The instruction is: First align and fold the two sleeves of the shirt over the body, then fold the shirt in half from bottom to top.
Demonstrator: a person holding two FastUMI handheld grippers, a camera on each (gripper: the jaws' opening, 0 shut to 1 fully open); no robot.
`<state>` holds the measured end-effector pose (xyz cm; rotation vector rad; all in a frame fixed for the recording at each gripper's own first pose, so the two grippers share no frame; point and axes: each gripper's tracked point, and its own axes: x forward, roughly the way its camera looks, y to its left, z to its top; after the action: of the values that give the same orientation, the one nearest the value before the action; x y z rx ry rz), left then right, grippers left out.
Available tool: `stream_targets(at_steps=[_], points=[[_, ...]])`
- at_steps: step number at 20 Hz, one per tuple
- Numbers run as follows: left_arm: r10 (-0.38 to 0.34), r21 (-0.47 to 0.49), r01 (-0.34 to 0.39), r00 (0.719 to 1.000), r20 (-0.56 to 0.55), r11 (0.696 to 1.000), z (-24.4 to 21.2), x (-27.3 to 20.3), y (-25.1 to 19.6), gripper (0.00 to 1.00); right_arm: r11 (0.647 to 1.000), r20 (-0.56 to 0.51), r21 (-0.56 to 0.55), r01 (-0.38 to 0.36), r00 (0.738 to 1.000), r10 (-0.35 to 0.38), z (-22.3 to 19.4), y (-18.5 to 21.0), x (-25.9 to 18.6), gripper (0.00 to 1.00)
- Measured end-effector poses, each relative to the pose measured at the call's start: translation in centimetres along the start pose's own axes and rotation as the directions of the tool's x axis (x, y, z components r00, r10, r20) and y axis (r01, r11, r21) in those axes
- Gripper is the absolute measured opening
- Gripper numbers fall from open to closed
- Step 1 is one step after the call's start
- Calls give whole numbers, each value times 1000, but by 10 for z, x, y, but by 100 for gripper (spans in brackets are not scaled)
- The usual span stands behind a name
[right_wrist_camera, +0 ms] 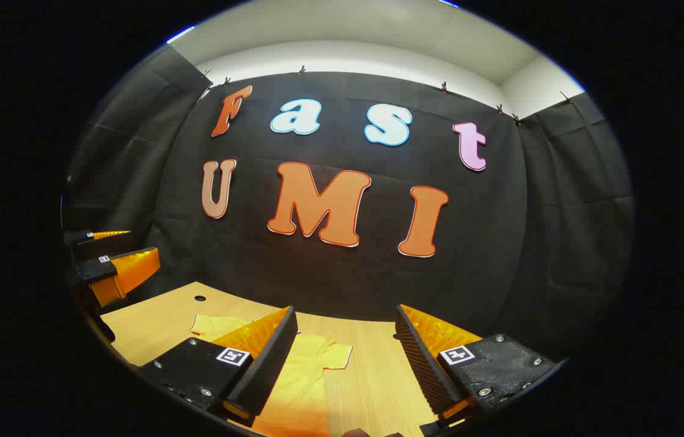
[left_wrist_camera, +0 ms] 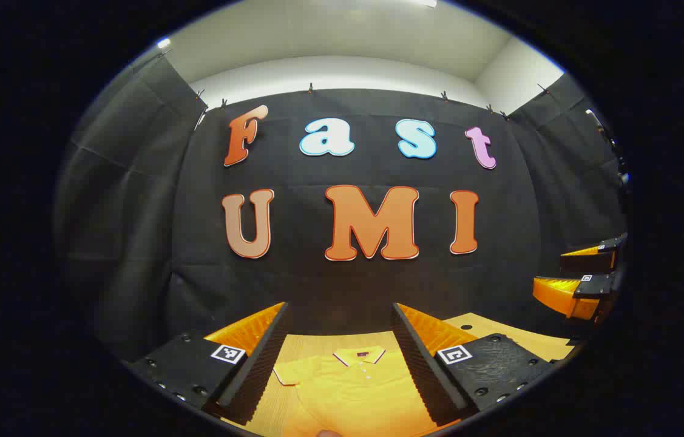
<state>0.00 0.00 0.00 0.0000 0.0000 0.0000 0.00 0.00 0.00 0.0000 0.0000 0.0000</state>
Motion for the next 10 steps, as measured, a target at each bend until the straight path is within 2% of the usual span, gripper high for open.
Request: stream_targets(at_steps=[2, 6, 10], points=[[15, -2, -15, 1000, -4, 1000, -6, 2, -1, 99, 1000, 4, -6, -10, 1000, 10, -5, 3, 7, 98], [18, 41, -19, 1000, 15, 999, 1, 15, -19, 99, 999, 4, -5, -52, 999, 52, -19, 6, 32, 98], [66, 54, -68, 997, 37, 996, 10, 33, -26, 98, 995, -2, 25, -101, 995, 101, -21, 4, 60, 98]])
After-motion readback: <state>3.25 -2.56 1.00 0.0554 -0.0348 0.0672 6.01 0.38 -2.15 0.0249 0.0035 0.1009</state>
